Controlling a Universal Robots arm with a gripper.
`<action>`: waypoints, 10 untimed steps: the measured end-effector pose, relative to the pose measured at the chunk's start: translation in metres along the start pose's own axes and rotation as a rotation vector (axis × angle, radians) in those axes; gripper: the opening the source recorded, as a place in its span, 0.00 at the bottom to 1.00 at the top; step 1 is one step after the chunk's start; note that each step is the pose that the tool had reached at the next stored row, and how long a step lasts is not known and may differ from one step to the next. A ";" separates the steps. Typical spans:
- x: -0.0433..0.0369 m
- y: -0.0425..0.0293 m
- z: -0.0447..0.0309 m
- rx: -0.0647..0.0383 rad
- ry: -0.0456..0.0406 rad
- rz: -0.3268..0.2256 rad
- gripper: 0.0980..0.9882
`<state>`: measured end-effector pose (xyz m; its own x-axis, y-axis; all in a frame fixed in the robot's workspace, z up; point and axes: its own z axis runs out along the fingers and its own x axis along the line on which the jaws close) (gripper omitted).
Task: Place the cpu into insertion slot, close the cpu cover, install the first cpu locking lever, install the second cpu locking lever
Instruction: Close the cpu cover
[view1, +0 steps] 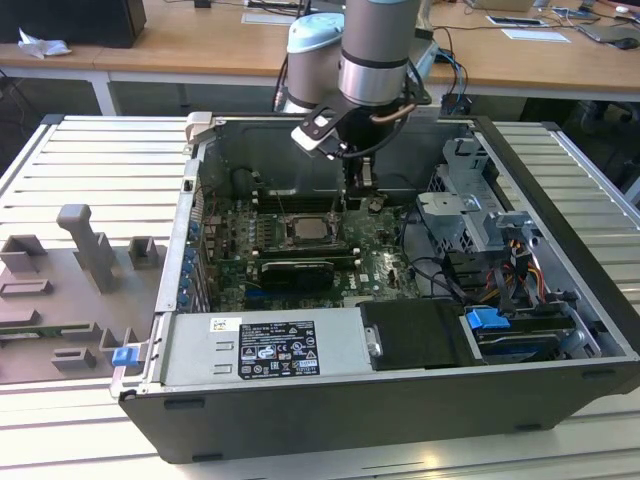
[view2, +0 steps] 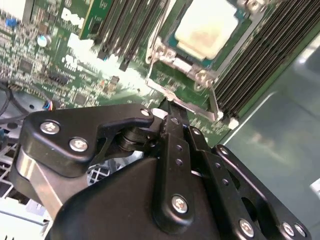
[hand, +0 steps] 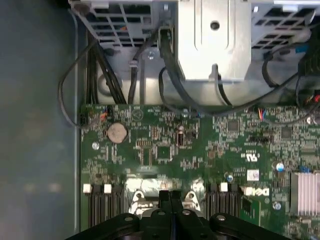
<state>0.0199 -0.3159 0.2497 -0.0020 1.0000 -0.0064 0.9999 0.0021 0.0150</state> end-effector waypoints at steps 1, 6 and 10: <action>0.0000 -0.0044 0.0000 -0.001 0.0000 0.000 0.01; 0.0002 -0.0200 0.0016 -0.006 -0.0001 0.000 0.01; 0.0011 -0.0272 0.0081 -0.006 -0.0012 0.000 0.01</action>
<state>-0.0071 -0.3148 0.2412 -0.0018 1.0000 -0.0076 0.9998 0.0019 0.0214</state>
